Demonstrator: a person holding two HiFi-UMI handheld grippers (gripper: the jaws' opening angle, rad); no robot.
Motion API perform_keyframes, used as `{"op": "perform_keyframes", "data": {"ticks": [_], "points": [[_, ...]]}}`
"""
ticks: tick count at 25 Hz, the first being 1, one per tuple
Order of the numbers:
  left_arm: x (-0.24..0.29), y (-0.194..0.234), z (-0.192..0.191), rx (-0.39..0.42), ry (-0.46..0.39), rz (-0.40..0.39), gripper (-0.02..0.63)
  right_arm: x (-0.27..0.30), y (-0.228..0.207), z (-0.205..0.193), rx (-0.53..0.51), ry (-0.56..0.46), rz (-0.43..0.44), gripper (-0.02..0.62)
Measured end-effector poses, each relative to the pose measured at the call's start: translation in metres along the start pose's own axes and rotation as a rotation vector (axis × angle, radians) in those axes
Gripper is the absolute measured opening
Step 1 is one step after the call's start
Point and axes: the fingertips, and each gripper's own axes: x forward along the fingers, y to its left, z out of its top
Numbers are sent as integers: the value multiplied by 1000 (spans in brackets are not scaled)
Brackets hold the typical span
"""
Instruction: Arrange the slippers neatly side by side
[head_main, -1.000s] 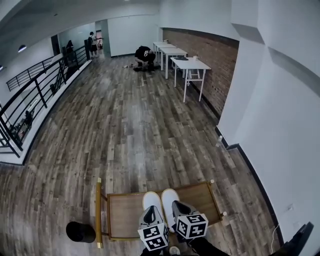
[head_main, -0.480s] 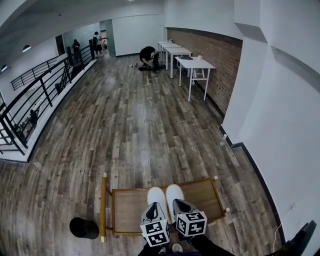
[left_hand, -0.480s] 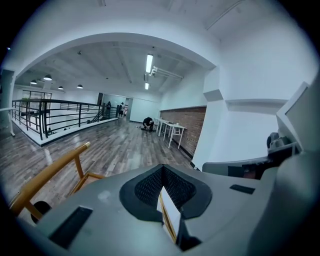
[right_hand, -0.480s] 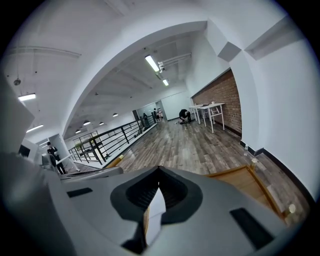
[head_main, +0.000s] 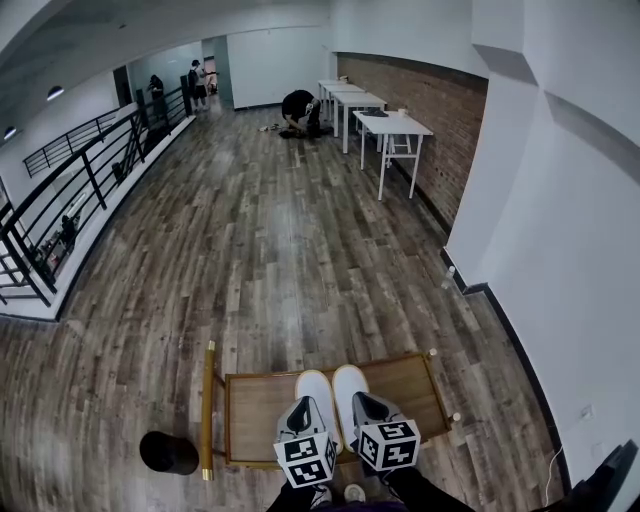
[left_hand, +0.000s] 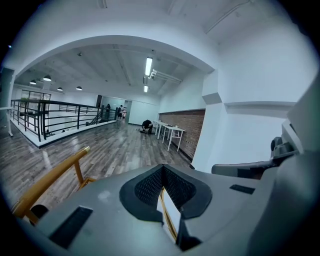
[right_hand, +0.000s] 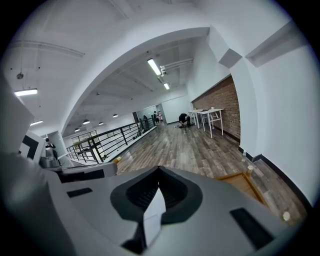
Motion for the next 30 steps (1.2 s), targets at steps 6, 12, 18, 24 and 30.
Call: {"op": "perform_keyframes", "data": {"ticks": [6,12,18,24,30], "points": [[-2,-1,-5,-7,11,-5,2,-2,0,-1,2,2,3,-2],[-3,-5,-8,-4,19,-11,2,-2,0,-2,-4,9,4,-2],[-4,-5,-13,-9,29,-10,2,-2,1,-3,-3,11,4,-2],[-6,-6,-12,-6,29,-17,2,-2,4,0,-2,0,9,-2],[-5,-8,-12,-7,32,-9,2,-3,3,-1,-6,6,17,-2]]}}
